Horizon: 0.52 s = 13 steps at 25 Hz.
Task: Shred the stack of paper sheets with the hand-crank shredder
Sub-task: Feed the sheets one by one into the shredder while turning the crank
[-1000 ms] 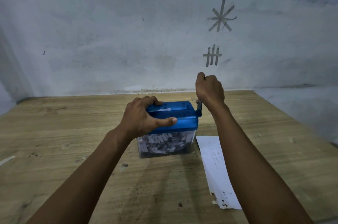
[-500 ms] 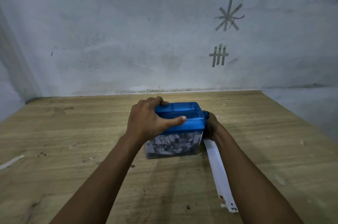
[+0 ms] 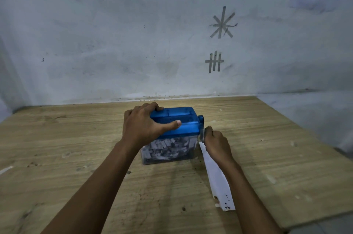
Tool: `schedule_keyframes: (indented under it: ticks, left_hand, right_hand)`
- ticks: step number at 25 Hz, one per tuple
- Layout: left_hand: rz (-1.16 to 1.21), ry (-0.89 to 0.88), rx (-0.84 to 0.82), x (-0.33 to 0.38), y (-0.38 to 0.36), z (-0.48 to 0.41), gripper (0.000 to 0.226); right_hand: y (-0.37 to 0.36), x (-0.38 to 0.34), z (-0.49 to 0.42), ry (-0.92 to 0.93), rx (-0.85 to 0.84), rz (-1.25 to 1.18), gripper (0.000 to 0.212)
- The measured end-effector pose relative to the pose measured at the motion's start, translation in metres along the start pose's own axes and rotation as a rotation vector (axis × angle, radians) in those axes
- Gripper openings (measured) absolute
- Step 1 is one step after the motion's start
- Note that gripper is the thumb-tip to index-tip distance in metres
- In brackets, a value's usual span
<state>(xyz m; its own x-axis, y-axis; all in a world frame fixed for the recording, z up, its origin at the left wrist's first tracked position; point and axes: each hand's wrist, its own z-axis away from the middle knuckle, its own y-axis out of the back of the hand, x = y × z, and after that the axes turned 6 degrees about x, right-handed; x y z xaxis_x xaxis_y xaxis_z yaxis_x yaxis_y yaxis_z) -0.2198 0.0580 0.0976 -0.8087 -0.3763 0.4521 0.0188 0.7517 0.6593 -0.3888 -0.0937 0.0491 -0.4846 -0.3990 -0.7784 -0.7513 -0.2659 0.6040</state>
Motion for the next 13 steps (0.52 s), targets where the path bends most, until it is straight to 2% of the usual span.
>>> schedule_keyframes:
  ticks: [3, 6, 9, 11, 13]
  left_hand:
    - [0.002, -0.016, 0.008, 0.000, 0.000, 0.003, 0.085]
    - [-0.004, -0.017, -0.003, 0.002, 0.001, 0.004, 0.086]
    - [-0.050, -0.049, -0.055, 0.005, 0.005, 0.000, 0.090]
    - [-0.053, -0.063, -0.087, 0.004, 0.006, -0.002, 0.091]
    - [-0.020, -0.067, -0.100, 0.001, 0.005, -0.002, 0.090]
  right_hand:
    - [0.003, 0.004, 0.006, -0.033, 0.012, -0.032, 0.056]
    - [0.003, 0.005, 0.008, -0.058, 0.023, -0.084, 0.057]
    - [0.013, -0.014, 0.010, -0.112, 0.167, -0.152, 0.054]
    - [0.024, -0.037, 0.005, -0.091, 0.274, -0.168, 0.054]
    - [0.036, -0.064, -0.012, -0.057, 0.312, -0.157, 0.052]
